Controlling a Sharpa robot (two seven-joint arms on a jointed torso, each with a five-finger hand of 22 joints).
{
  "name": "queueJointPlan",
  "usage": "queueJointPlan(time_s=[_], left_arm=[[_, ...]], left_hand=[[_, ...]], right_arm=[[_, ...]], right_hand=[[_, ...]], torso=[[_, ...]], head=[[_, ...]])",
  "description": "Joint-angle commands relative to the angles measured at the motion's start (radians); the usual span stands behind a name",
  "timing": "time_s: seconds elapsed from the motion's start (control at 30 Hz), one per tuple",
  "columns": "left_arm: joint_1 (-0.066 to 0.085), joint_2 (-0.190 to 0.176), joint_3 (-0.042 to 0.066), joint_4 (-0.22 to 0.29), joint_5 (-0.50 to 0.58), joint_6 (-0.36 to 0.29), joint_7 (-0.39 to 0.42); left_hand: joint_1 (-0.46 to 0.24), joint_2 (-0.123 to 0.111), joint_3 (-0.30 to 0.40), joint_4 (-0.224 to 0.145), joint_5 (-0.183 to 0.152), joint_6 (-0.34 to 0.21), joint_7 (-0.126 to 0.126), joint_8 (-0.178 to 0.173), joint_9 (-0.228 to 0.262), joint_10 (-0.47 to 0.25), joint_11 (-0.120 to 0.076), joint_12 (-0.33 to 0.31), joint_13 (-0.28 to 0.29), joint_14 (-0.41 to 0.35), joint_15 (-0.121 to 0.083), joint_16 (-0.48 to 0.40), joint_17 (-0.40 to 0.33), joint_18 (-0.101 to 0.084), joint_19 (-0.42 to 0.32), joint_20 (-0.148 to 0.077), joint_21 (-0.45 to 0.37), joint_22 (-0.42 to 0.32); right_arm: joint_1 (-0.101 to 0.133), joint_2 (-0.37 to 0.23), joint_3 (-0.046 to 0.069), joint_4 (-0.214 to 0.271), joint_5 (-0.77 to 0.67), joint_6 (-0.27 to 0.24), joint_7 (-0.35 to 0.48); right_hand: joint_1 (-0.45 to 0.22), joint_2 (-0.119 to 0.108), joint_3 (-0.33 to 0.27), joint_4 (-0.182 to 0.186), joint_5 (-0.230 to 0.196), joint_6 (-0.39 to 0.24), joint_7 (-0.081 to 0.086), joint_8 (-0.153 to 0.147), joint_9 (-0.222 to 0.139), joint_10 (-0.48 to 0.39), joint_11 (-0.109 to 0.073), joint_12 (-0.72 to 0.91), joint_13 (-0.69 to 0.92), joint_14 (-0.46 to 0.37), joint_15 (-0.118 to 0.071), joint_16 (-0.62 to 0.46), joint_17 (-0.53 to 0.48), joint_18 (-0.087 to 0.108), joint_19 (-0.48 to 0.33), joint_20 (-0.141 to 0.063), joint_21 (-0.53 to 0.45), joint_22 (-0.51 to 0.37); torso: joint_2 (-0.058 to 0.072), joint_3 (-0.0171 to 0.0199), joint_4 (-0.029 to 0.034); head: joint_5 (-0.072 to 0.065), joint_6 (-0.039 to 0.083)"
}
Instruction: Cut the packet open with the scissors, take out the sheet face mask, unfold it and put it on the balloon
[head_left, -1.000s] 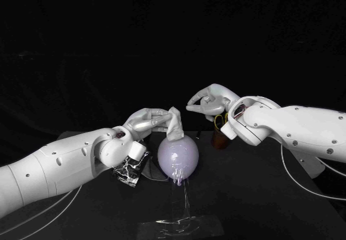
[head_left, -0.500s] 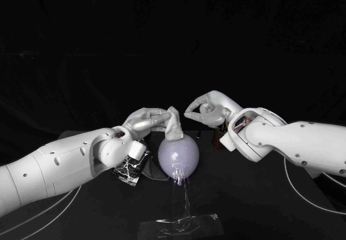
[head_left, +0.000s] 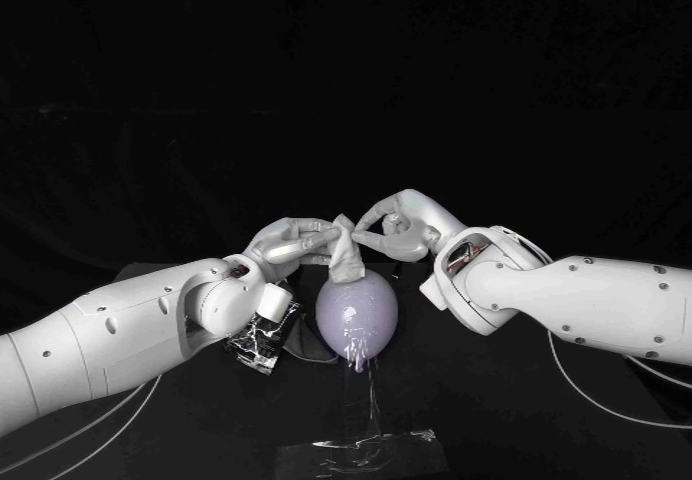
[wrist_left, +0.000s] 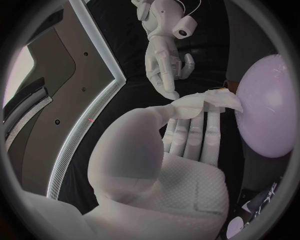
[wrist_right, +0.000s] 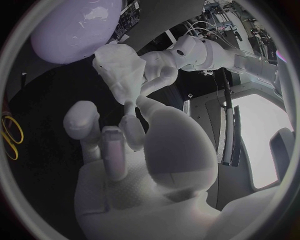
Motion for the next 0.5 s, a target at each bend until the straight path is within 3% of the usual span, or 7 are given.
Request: queueJointPlan(time_s=[0.03,0.5], left_arm=[[0.001,0.001,0.001,0.005,0.011,-0.004,0.006],[0.001,0.003,0.001,0.009,0.012,-0.003,0.007]], left_hand=[[0.005,-0.006,0.0,-0.006,0.003,0.01,-0.002,0.003,0.0,0.006,-0.002,-0.005,0.0,0.004,0.001,0.004,0.002,0.012,0.005,-0.001,0.006,0.001],[0.011,-0.014,-0.002,-0.019,0.003,0.017,-0.005,0.003,0.0,0.011,-0.004,-0.005,0.0,0.006,-0.001,0.006,0.006,0.013,0.007,-0.004,0.01,0.003]], right_arm=[[-0.002,0.014,0.0,-0.01,-0.051,-0.029,-0.041],[-0.013,0.058,0.0,-0.036,-0.091,-0.004,-0.072]], right_hand=[[-0.007,-0.015,-0.011,0.004,-0.004,0.001,0.004,-0.007,-0.003,-0.002,0.002,-0.011,-0.005,0.105,-0.004,0.003,0.261,-0.004,-0.001,-0.001,-0.012,0.058],[-0.034,-0.038,-0.045,0.04,-0.043,-0.004,0.012,-0.017,-0.009,-0.018,0.01,-0.034,-0.021,0.101,0.003,-0.006,0.246,0.001,-0.016,0.005,-0.054,0.048]], torso=[[0.0,-0.0002,-0.0002],[0.0,0.0001,-0.0007]], head=[[0.001,-0.001],[0.002,-0.006]])
